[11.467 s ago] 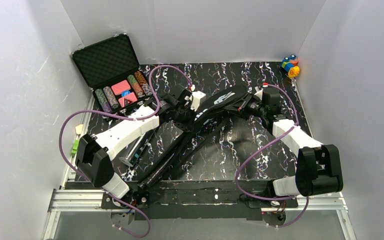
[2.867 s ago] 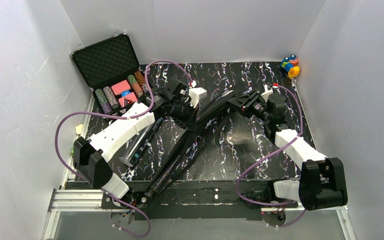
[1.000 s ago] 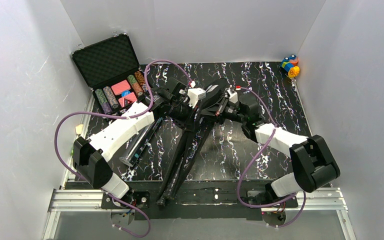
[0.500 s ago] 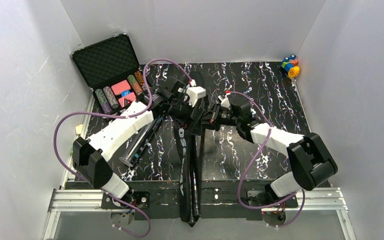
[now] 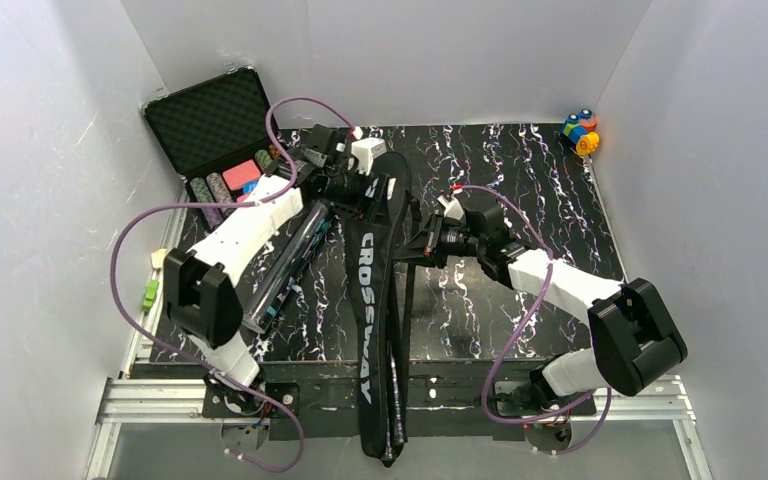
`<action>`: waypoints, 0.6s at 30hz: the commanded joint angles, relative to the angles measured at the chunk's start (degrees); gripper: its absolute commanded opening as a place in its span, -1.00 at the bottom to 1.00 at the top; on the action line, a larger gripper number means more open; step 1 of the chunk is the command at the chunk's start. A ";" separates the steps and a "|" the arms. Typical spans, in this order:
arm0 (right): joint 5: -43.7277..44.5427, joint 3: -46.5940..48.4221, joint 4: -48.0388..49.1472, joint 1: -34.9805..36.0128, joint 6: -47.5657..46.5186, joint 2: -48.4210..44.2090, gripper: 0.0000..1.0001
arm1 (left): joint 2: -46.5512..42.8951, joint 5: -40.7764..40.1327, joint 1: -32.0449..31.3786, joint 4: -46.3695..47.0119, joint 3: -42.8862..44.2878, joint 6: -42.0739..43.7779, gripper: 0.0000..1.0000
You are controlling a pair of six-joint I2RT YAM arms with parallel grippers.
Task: Pack up the badminton gear
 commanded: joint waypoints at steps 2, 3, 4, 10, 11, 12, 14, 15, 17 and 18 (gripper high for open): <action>-0.68 2.85 0.76 0.93 -1.53 -1.98 -0.97 | 4.72 7.18 -1.00 0.29 3.71 -3.45 0.50; -0.56 2.86 0.60 0.91 -1.61 -2.05 -0.97 | 5.22 7.32 -1.37 0.15 4.20 -3.43 0.49; -0.30 2.90 0.38 0.91 -1.74 -2.13 -0.97 | 5.30 7.46 -1.72 0.10 4.43 -3.18 0.49; 1.46 4.49 -2.05 1.07 -3.29 -2.52 -0.97 | 6.42 5.07 -3.55 0.09 4.82 -2.14 0.46; 1.70 5.05 -2.98 1.19 -3.67 -2.51 -0.97 | 6.62 4.75 -3.77 -0.08 5.01 -1.87 0.42; 1.84 5.58 -3.93 1.32 -4.04 -2.43 -0.97 | 6.89 4.19 -4.07 -0.10 5.07 -1.53 0.37; 2.08 6.25 -4.92 1.59 -4.29 -2.40 -0.97 | 7.27 2.66 -4.90 -0.25 5.26 -0.36 0.27; 2.17 6.40 -5.05 1.68 -4.35 -2.45 -0.97 | 7.54 1.86 -5.29 -0.35 5.33 0.25 0.22; 2.74 6.70 -5.95 1.86 -4.50 -2.78 -0.97 | 8.04 0.21 -6.02 -0.82 5.53 1.29 0.14; 3.01 6.86 -6.43 2.00 -4.72 -3.08 -0.97 | 8.41 -0.49 -6.32 -1.23 5.78 1.71 0.08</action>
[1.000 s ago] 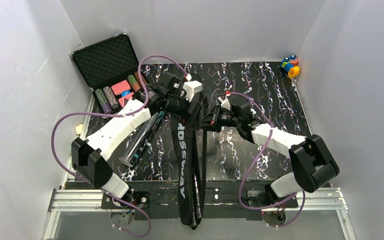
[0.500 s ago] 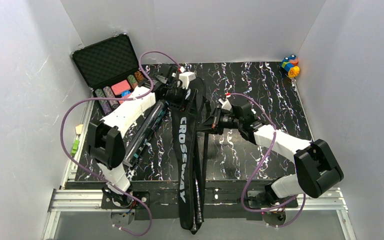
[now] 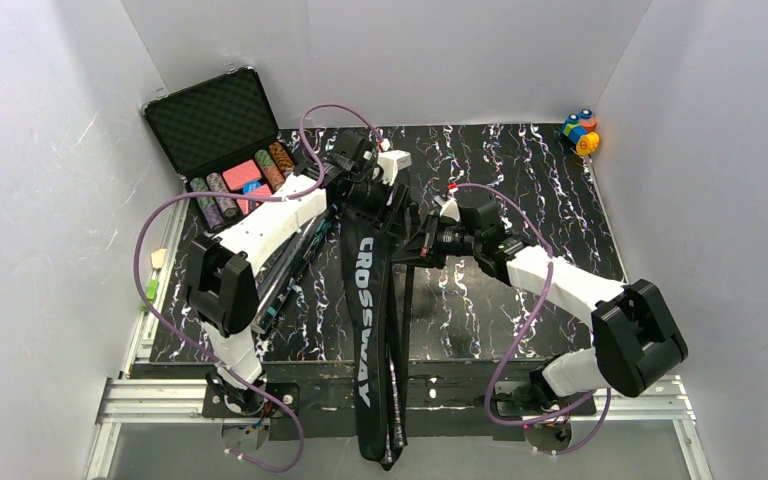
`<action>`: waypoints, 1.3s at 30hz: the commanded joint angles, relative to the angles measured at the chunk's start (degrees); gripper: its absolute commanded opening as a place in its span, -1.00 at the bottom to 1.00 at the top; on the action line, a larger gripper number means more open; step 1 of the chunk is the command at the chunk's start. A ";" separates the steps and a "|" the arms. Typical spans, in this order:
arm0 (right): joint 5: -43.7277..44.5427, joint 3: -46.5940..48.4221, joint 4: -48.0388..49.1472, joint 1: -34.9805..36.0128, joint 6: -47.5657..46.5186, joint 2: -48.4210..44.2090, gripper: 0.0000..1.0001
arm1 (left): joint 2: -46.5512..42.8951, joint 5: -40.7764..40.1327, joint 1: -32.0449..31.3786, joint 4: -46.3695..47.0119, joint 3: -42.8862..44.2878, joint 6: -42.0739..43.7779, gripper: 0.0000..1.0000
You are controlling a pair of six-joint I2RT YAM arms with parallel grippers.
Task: Pack up the badminton gear
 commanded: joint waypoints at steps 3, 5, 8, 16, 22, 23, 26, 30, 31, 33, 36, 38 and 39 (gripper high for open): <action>1.46 4.50 -1.15 0.69 -1.88 -3.81 -0.97 | 1.27 -5.01 -2.24 -1.94 3.28 3.16 -0.16; 2.34 4.77 -2.57 0.89 -2.44 -4.57 -0.97 | 1.31 -6.11 -2.77 -2.28 3.90 3.42 -0.39; 3.68 5.14 -4.70 1.16 -2.82 -5.94 -0.97 | 1.65 -7.28 -3.11 -3.55 6.59 3.49 -0.79; 5.67 7.35 -9.20 1.89 -2.96 -9.45 -0.97 | 2.78 -6.35 -3.24 -7.23 14.98 1.91 -1.00; 5.61 6.22 -11.41 3.27 -3.49 -10.05 -0.97 | 2.71 -5.27 -3.17 -6.37 14.84 0.64 -1.00; 5.53 5.79 -11.19 3.58 -3.34 -10.05 -0.97 | 2.90 -5.17 -3.17 -6.27 14.92 0.58 -1.00; 4.59 3.84 -9.24 4.59 -2.47 -10.29 -0.97 | 3.39 -5.01 -3.05 -5.94 15.42 0.67 -1.00; 2.08 0.35 -4.67 5.58 -1.00 -10.74 -0.97 | 3.92 -4.45 -2.20 -5.70 17.33 0.91 -1.00; 1.30 -0.24 -3.62 5.84 -0.77 -10.71 -0.97 | 3.83 -4.44 -2.09 -5.48 17.65 1.02 -1.00; -0.06 -0.89 -2.26 6.50 -0.85 -10.62 -0.97 | 4.31 -4.29 -1.97 -5.76 19.12 1.35 -1.00; -1.31 -1.16 -1.50 7.31 -1.60 -10.81 -0.97 | 5.94 -3.44 -1.79 -7.05 22.39 1.11 -1.00; -2.03 -1.15 -1.40 7.85 -2.26 -10.80 -0.97 | 6.47 -3.09 -1.60 -6.81 23.25 0.87 -1.00; -2.19 -0.76 -2.23 8.08 -2.82 -10.69 -0.97 | 6.55 -3.21 -1.47 -6.54 23.51 0.85 -1.00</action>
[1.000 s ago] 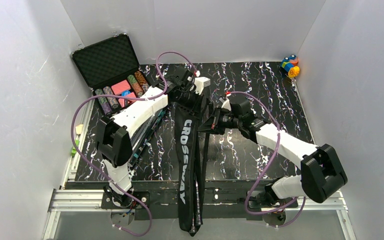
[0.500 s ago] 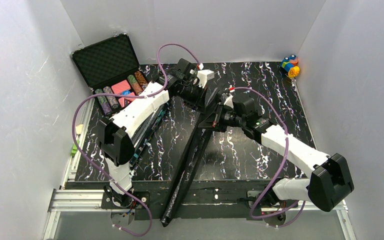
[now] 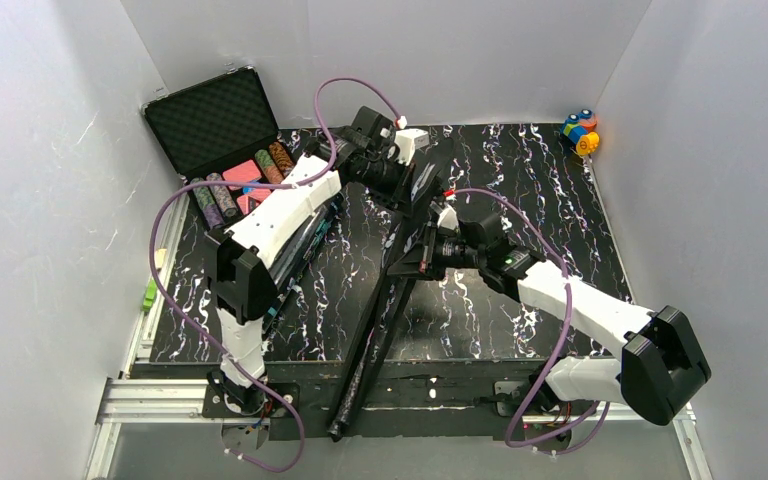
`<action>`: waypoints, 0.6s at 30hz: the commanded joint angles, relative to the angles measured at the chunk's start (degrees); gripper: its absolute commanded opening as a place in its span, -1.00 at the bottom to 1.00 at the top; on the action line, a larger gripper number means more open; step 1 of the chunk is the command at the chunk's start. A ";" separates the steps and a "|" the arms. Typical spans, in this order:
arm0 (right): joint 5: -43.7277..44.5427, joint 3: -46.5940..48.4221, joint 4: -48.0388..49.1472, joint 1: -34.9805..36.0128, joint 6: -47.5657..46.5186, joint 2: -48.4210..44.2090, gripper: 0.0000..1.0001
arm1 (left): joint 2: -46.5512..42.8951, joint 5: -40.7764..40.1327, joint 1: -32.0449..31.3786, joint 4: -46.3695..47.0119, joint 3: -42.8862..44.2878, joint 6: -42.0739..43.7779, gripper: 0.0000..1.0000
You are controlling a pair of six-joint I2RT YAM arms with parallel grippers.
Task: Pack up the badminton gear
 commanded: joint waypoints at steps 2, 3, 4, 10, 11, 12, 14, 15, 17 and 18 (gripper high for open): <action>-6.46 1.04 1.31 2.69 -2.25 -1.56 -0.97 | -0.40 0.32 1.41 4.60 4.89 0.23 -1.00; -6.28 1.12 0.55 3.07 -2.56 -1.49 -0.97 | -0.05 0.13 1.67 4.63 5.50 0.23 -1.00; -6.13 1.08 -0.01 3.36 -2.69 -1.42 -0.97 | 0.27 -0.07 2.00 4.60 6.17 0.19 -1.00; -4.86 0.56 -3.49 3.89 -2.94 -2.22 -0.97 | 2.30 -2.37 4.10 6.41 8.04 -1.25 -1.00; -4.54 0.60 -4.48 3.96 -3.10 -2.60 -0.97 | 2.74 -2.91 4.57 6.81 8.30 -1.78 -1.00; -4.27 0.65 -5.32 4.00 -3.28 -2.91 -0.97 | 3.10 -3.48 5.05 7.21 8.52 -2.54 -1.00; -3.41 0.76 -7.53 4.07 -3.47 -3.73 -0.97 | 4.04 -4.20 6.21 7.64 9.25 -3.96 -1.00; -3.03 0.78 -8.65 4.07 -3.79 -4.21 -0.97 | 4.54 -5.02 6.73 7.91 9.56 -4.45 -1.00; -2.09 0.78 -11.27 4.24 -4.40 -5.33 -0.97 | 5.66 -6.07 7.76 8.26 10.33 -5.34 -1.00; -1.87 0.84 -13.07 4.25 -4.96 -5.75 -0.97 | 6.21 -6.11 8.46 8.26 11.00 -5.63 -1.00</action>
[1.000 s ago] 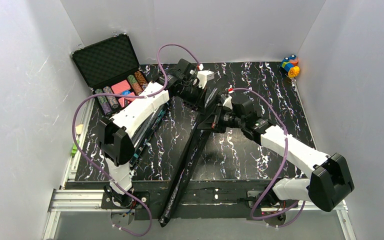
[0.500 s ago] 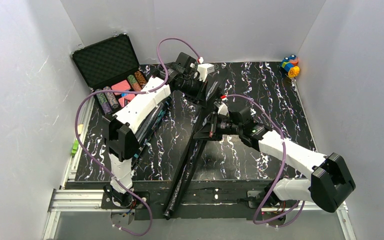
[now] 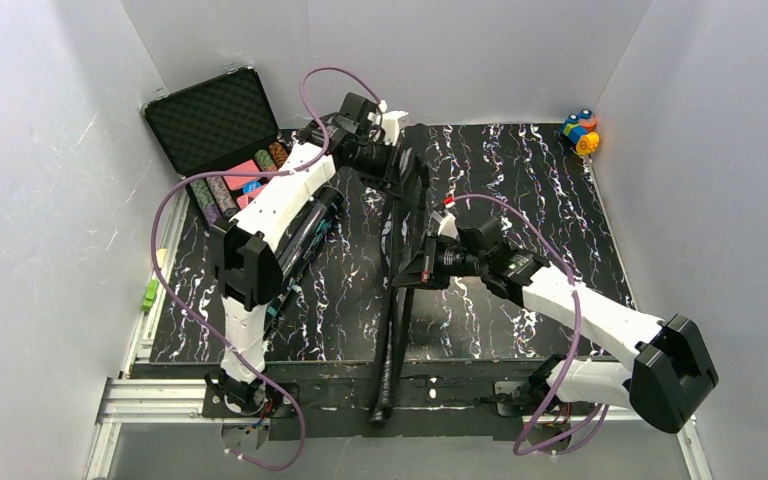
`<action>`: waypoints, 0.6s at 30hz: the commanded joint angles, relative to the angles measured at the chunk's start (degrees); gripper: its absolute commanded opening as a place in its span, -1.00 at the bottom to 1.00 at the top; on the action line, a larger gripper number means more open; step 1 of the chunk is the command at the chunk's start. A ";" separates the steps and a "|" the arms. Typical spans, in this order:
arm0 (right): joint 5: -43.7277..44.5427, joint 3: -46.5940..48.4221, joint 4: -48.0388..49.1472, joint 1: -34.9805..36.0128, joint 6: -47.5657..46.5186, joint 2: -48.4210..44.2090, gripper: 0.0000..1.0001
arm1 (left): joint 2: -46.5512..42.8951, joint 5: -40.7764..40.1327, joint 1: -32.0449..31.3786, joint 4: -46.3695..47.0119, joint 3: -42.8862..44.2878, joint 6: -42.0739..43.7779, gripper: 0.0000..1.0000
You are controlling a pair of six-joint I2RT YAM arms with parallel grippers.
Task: Pack up the badminton gear
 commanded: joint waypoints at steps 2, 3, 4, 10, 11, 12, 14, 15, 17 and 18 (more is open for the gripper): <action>-3.91 0.86 -9.57 1.81 -3.09 -4.35 -0.97 | 1.82 -5.22 4.35 7.80 5.23 -2.16 -1.00; -4.09 0.74 -10.41 1.82 -3.57 -4.61 -0.97 | 2.07 -5.21 4.55 7.90 5.43 -2.20 -1.00; -4.62 0.44 -11.00 1.84 -3.88 -4.76 -0.97 | 2.36 -5.25 4.61 8.01 5.60 -2.14 -1.00; -6.79 -0.86 -15.56 1.99 -6.62 -6.06 -0.97 | 4.05 -6.12 4.70 8.06 6.91 -0.74 -1.00; -6.94 -1.26 -16.29 2.01 -6.84 -6.52 -0.97 | 4.33 -6.25 4.78 8.09 7.12 -0.45 -1.00; -7.15 -1.65 -17.02 2.19 -7.17 -6.85 -0.97 | 4.50 -6.37 4.86 8.04 7.30 -0.33 -1.00; -7.01 -2.30 -18.86 2.41 -7.57 -7.49 -0.97 | 4.86 -6.34 4.92 8.15 7.71 -0.07 -1.00; -6.92 -2.63 -19.93 2.57 -7.84 -7.94 -0.97 | 5.00 -6.27 4.85 8.13 7.82 0.05 -1.00; -6.43 -3.26 -21.64 3.02 -8.03 -9.14 -0.97 | 5.15 -6.32 4.93 8.26 8.31 0.21 -1.00; -6.30 -3.65 -22.38 3.24 -8.03 -9.87 -0.97 | 5.25 -6.39 4.90 8.35 8.57 0.31 -1.00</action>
